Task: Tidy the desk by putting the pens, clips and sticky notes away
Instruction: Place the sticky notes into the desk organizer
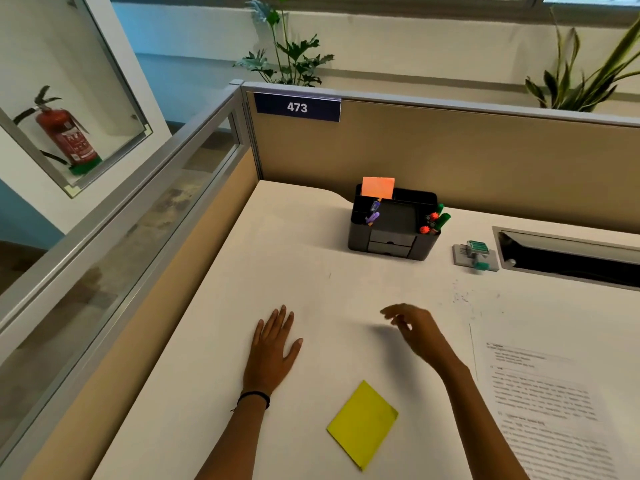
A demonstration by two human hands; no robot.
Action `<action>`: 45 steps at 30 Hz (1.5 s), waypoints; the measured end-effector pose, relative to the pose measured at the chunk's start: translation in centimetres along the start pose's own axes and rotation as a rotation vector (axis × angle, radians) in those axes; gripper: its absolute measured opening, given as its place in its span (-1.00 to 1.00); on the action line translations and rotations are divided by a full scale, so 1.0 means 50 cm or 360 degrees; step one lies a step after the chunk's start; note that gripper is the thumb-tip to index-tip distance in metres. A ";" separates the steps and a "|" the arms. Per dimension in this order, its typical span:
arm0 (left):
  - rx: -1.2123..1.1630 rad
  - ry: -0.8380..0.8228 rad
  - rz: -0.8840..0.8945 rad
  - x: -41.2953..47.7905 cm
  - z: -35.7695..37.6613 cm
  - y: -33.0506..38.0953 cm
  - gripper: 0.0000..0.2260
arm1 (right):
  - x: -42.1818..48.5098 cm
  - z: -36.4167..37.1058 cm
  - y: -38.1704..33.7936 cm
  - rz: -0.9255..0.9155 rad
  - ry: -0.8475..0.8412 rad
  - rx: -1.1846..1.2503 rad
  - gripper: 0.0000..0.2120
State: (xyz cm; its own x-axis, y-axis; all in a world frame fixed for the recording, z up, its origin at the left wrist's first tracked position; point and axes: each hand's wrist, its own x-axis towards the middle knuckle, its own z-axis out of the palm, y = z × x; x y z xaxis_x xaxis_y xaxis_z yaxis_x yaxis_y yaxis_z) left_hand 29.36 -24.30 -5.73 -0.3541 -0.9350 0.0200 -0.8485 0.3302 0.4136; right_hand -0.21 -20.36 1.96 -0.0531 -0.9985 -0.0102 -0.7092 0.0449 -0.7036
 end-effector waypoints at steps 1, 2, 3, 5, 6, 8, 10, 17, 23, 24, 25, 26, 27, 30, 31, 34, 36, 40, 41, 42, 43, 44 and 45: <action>0.0004 -0.0005 0.0000 -0.006 0.002 0.004 -0.28 | -0.020 0.009 0.002 0.0018 -0.0128 -0.0008 -0.73; 0.0010 -0.0009 0.0000 -0.013 0.004 0.007 -0.27 | -0.039 0.018 0.002 0.0040 -0.0254 -0.0007 -0.77; 0.0016 -0.0012 0.0000 -0.020 0.005 0.009 -0.26 | -0.057 0.027 0.001 0.0057 -0.0377 -0.0005 -0.78; 0.0011 -0.0019 -0.0005 -0.032 0.008 0.014 -0.25 | -0.085 0.042 -0.006 0.0104 -0.0606 -0.0032 -0.73; 0.0008 -0.0024 -0.0008 -0.038 0.008 0.016 -0.24 | -0.097 0.049 -0.011 0.0142 -0.0684 -0.0066 -0.67; 0.0004 -0.0028 -0.0008 -0.049 0.009 0.022 -0.24 | -0.119 0.059 -0.020 0.0194 -0.0743 -0.0235 -0.54; -0.0004 -0.0028 -0.0010 -0.060 0.009 0.028 -0.23 | -0.140 0.070 -0.028 0.0145 -0.0775 -0.0482 -0.39; 0.0026 -0.0025 -0.0025 -0.084 0.009 0.040 -0.23 | -0.178 0.098 -0.034 -0.0194 -0.0870 -0.0877 -0.17; 0.0059 -0.0041 -0.0062 -0.088 0.009 0.044 -0.38 | -0.172 0.092 -0.037 -0.0230 -0.0885 -0.1019 -0.25; 0.0058 -0.0042 -0.0064 -0.088 0.009 0.044 -0.39 | -0.170 0.090 -0.039 -0.0230 -0.0882 -0.1062 -0.26; 0.0057 -0.0040 -0.0064 -0.088 0.009 0.044 -0.39 | -0.167 0.088 -0.039 -0.0223 -0.0883 -0.1092 -0.28; 0.0056 -0.0031 -0.0063 -0.087 0.009 0.045 -0.38 | -0.164 0.088 -0.038 -0.0207 -0.0888 -0.1096 -0.30; 0.0053 -0.0019 -0.0060 -0.087 0.009 0.044 -0.35 | -0.163 0.087 -0.035 -0.0182 -0.0901 -0.1064 -0.34; 0.0049 -0.0003 -0.0048 -0.082 0.011 0.041 -0.27 | -0.161 0.080 -0.021 0.0017 -0.0945 -0.0704 -0.52; 0.0050 -0.0001 -0.0044 -0.079 0.012 0.039 -0.27 | -0.157 0.074 -0.016 0.0094 -0.0949 -0.0541 -0.56; 0.0057 -0.0009 -0.0031 -0.064 0.010 0.036 -0.29 | -0.131 0.037 -0.016 0.0122 -0.0794 -0.0131 -0.66; 0.0072 -0.0015 -0.0025 -0.050 0.007 0.037 -0.32 | -0.102 0.004 -0.026 0.0038 -0.0601 0.0056 -0.74; 0.0055 -0.0018 0.0011 -0.018 0.000 0.038 -0.34 | -0.033 -0.070 -0.053 -0.0015 -0.0185 0.0409 -0.77; 0.0052 -0.0022 0.0023 -0.009 -0.001 0.037 -0.35 | -0.014 -0.086 -0.056 -0.0023 -0.0070 0.0454 -0.77; 0.0046 -0.0022 0.0034 -0.001 -0.001 0.036 -0.36 | 0.007 -0.100 -0.059 -0.0030 0.0044 0.0489 -0.78; 0.0037 -0.0019 0.0040 0.008 0.000 0.034 -0.37 | 0.028 -0.113 -0.061 -0.0041 0.0158 0.0513 -0.80; 0.0031 -0.0018 0.0043 0.018 0.001 0.032 -0.37 | 0.051 -0.125 -0.062 -0.0061 0.0279 0.0505 -0.82; 0.0028 -0.0020 0.0042 0.028 0.003 0.030 -0.37 | 0.074 -0.137 -0.065 -0.0090 0.0411 0.0474 -0.83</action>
State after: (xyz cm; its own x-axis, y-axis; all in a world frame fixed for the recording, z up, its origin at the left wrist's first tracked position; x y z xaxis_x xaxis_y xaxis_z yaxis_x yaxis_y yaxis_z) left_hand 27.53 -25.09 -5.19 -0.3815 -0.9242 0.0194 -0.8454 0.3573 0.3969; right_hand -2.92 -24.00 9.08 -0.2217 -0.9570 0.1871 -0.4832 -0.0588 -0.8735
